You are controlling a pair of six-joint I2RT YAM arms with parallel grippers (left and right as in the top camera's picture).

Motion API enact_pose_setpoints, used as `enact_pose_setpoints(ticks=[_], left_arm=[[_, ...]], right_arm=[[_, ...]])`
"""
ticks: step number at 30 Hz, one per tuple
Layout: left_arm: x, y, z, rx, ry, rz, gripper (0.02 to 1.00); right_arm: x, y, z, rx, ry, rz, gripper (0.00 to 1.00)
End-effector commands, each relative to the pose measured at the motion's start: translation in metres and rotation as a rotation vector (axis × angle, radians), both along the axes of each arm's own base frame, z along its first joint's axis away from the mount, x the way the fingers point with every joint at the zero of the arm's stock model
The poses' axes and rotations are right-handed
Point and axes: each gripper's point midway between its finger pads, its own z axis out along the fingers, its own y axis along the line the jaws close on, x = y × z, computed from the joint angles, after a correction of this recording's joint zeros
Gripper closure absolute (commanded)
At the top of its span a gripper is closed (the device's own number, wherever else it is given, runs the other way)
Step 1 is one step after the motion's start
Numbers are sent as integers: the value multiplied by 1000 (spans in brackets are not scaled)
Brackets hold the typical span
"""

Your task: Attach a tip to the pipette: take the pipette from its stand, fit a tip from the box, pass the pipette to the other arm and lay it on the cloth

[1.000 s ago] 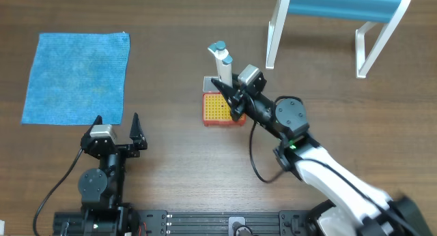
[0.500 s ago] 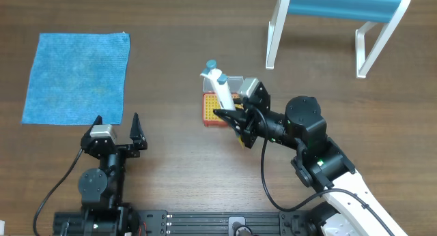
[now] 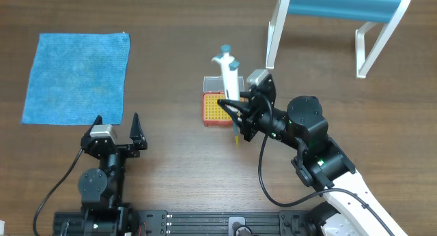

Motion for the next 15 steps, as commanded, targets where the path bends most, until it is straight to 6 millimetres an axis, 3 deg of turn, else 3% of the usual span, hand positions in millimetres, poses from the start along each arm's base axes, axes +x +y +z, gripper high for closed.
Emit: enact_pose_setpoints(ticks=[1, 4, 6, 7, 11, 15], left_arm=[[0, 0, -1, -9, 2, -1, 102], [0, -1, -1, -12, 1, -4, 99], [0, -19, 1, -127, -4, -101, 99], [-1, -31, 3, -235, -5, -161, 102], [-18, -86, 7, -968, 179, -414, 102], [-24, -95, 8, -1143, 253, -444, 102]], right_arm=[[12, -6, 28, 180, 106, -92, 921], [10, -3, 32, 235, 154, -90, 921], [9, -2, 34, 262, 183, -90, 921], [9, -2, 34, 278, 206, -93, 919], [9, -2, 34, 324, 270, -102, 921], [9, -2, 33, 322, 274, -103, 921]])
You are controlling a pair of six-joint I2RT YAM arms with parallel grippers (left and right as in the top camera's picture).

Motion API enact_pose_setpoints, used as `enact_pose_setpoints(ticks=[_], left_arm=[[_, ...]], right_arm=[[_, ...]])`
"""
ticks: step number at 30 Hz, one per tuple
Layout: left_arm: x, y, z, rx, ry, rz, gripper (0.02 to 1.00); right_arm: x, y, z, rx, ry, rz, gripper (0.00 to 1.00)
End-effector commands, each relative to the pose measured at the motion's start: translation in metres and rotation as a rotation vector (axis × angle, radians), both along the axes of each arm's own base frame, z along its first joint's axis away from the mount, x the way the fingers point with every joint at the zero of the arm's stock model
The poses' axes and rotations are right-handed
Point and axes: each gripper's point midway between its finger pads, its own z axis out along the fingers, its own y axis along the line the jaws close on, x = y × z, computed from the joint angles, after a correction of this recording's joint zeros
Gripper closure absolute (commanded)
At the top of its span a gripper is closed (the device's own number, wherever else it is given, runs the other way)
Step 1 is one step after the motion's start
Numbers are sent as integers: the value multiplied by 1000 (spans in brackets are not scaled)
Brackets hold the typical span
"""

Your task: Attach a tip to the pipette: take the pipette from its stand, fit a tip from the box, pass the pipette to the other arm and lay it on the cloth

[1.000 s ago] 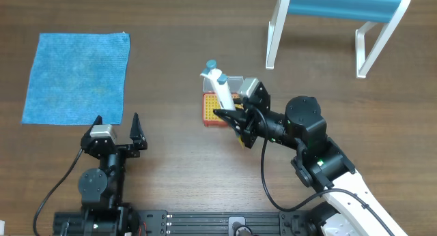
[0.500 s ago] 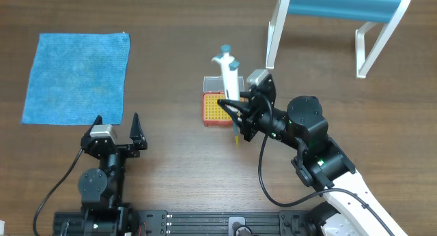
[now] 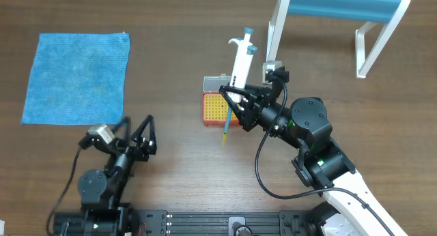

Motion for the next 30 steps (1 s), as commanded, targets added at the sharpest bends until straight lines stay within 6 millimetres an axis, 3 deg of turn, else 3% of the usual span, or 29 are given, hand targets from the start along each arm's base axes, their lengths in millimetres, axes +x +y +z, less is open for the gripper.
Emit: enact_pose_setpoints(ticks=[1, 4, 5, 10, 15, 20, 27, 30], left_arm=[[-17, -37, 1, -477, 214, -211, 102], [-18, -38, 6, -634, 270, -213, 102], [-19, -40, 20, -668, 233, -245, 104], [-30, -53, 53, -724, 199, -374, 104], [-30, -71, 92, -603, 215, -502, 95], [-25, -100, 129, -384, 236, -788, 40], [8, -115, 148, -312, 267, -1039, 42], [18, -134, 160, -287, 234, -1117, 42]], right_arm=[[1, 1, 13, 49, 17, -9, 921], [-2, 3, 13, 55, 23, 9, 921], [-9, 8, 15, 61, 21, 60, 921], [-28, 19, 16, 66, 30, 186, 921], [-30, 19, 16, 66, 30, 196, 921], [-33, 21, 17, 69, 27, 219, 921], [-38, 23, 19, 75, 19, 251, 921], [-42, 25, 19, 76, 22, 276, 921]])
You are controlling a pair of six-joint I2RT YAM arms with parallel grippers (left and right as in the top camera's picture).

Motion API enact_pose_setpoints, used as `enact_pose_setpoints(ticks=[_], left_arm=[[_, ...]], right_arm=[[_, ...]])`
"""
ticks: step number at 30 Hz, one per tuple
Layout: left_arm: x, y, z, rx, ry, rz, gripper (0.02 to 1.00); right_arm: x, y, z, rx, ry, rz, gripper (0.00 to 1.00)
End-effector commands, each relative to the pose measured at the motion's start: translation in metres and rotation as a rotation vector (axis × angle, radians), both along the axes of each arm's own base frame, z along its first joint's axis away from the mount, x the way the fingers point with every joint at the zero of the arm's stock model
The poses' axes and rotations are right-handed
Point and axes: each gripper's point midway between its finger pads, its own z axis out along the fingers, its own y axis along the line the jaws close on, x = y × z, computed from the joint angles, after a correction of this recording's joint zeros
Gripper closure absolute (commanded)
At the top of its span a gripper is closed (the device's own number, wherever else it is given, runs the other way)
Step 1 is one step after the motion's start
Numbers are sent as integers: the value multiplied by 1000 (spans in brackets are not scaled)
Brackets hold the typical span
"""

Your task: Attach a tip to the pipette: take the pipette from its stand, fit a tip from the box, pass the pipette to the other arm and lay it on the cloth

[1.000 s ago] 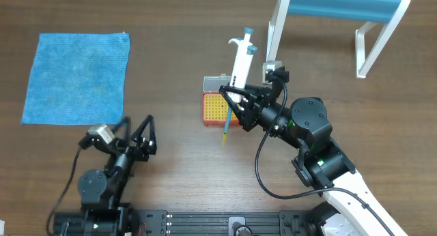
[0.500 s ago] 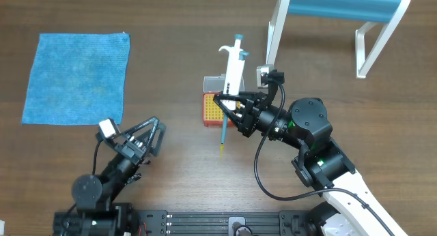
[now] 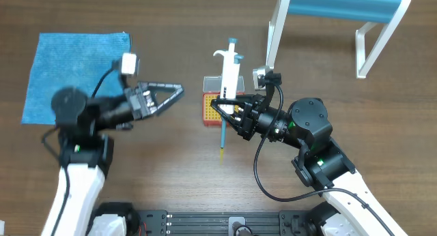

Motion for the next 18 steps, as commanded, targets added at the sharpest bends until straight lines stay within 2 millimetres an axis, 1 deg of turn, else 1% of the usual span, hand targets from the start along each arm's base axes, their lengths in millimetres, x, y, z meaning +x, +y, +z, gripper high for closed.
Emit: enact_pose_setpoints(ticks=[1, 3, 6, 12, 18], left_arm=[[-5, -34, 23, 8, -126, -231, 42], [-5, -47, 32, 3, -171, -275, 40], [-3, -58, 39, -1, -203, -304, 42], [-4, -62, 41, -4, -230, -318, 51], [-13, -75, 43, -13, -256, -349, 69]], right_arm=[[-11, 5, 14, 31, -10, 66, 919], [-14, 6, 14, 38, 5, 83, 925], [-19, 8, 14, 46, 26, 116, 921], [-28, 11, 15, 60, 54, 166, 921], [-35, 12, 17, 76, 93, 207, 921]])
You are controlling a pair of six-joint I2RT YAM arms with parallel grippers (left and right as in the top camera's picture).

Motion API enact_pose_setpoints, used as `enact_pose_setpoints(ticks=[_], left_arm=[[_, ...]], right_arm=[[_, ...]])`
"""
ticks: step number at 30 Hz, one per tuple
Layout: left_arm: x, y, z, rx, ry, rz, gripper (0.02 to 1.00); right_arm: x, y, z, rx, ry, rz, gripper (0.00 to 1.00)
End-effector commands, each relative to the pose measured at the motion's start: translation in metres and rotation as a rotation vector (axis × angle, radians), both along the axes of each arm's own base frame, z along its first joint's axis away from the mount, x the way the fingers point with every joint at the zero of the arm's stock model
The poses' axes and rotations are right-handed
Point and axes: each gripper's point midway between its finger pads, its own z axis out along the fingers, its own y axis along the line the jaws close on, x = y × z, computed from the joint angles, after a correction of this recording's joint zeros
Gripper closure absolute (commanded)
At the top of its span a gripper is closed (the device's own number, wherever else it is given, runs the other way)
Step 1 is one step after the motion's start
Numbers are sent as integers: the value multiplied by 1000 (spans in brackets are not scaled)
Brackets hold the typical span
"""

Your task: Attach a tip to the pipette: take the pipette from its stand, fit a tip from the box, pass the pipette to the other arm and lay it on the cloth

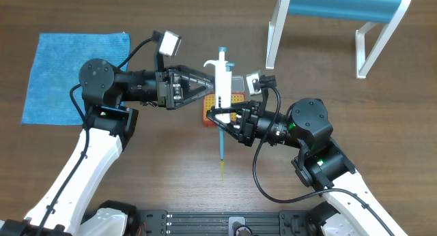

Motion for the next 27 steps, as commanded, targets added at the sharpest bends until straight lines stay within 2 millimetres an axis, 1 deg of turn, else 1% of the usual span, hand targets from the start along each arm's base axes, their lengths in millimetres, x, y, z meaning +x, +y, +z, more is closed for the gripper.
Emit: enact_pose_setpoints(ticks=[1, 4, 5, 9, 10, 11, 13, 14, 15, 16, 17, 24, 25, 26, 27], left_arm=[[-8, -13, 8, -9, -43, -38, 69], [-11, -19, 9, -14, -59, -46, 73], [-12, -20, 8, -14, -62, -49, 93], [-10, -20, 9, -17, -61, -39, 106], [-10, -20, 8, -16, -60, -40, 132], [-9, -21, 8, -16, -60, -40, 288], [-9, -20, 8, -16, -78, -38, 386], [-9, -21, 8, -16, -80, -38, 474], [-9, -21, 7, -15, -78, -38, 612], [-8, -21, 6, -15, -77, -38, 869], [-7, -21, 5, -13, -71, -39, 993], [2, -23, -7, -4, -62, -33, 993], [6, -23, -9, -3, -54, -23, 993], [9, -21, -10, -1, -48, -16, 993], [12, -19, -12, 1, -43, -7, 993]], right_arm=[[-12, 4, 16, 37, -3, 71, 921], [-13, 4, 19, 44, -15, 73, 919], [-12, 4, 18, 44, -15, 73, 921], [-13, 4, 18, 43, -14, 74, 921], [-13, 4, 18, 43, -14, 77, 921], [-13, 4, 18, 43, -14, 78, 921], [-14, 4, 18, 43, -14, 80, 925], [-14, 4, 18, 44, -13, 82, 919], [-15, 4, 18, 44, -13, 87, 919], [-15, 4, 18, 44, -13, 90, 921], [-16, 5, 18, 44, -13, 92, 921], [-16, 5, 18, 44, -13, 97, 921], [-20, 5, 18, 44, -12, 116, 709], [-24, 6, 18, 45, -12, 141, 421], [-29, 6, 18, 45, -11, 170, 222]])
